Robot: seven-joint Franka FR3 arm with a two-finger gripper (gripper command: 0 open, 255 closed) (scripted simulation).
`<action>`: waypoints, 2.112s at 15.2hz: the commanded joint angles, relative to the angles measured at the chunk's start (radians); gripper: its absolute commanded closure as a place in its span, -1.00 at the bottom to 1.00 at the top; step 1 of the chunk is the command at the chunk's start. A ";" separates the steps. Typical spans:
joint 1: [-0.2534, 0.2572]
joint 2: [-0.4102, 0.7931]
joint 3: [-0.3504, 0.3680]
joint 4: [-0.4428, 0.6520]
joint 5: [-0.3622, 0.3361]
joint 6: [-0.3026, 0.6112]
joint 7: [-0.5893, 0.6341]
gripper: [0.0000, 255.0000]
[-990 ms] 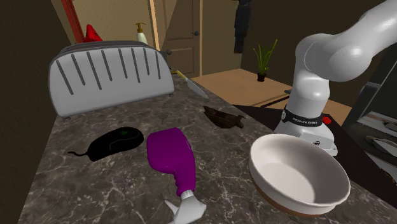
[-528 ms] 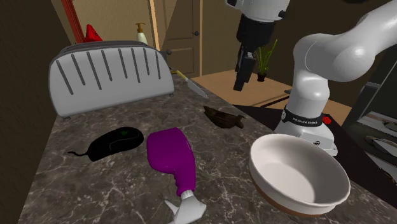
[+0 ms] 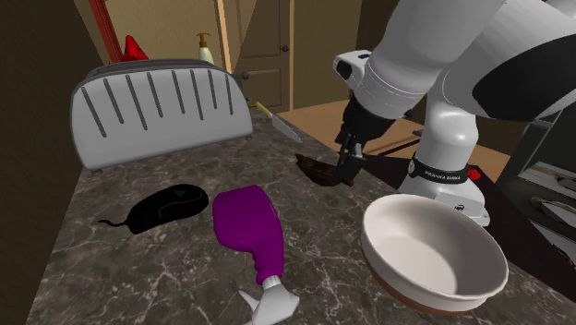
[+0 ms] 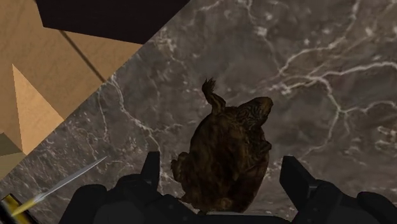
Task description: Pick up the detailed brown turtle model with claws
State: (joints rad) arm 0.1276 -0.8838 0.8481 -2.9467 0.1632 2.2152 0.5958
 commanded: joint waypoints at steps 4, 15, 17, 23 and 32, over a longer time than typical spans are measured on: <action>-0.032 0.070 0.070 -0.026 0.008 0.098 0.045 -1.00; -0.045 0.093 0.091 -0.034 0.009 0.130 0.057 1.00; -0.044 0.093 0.091 -0.033 0.010 0.128 0.058 1.00; -0.007 0.012 0.015 -0.001 -0.001 0.016 0.010 1.00; 0.011 -0.078 -0.076 0.066 -0.032 -0.132 -0.052 1.00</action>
State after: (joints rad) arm 0.1376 -0.9490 0.7858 -2.8878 0.1365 2.1020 0.5544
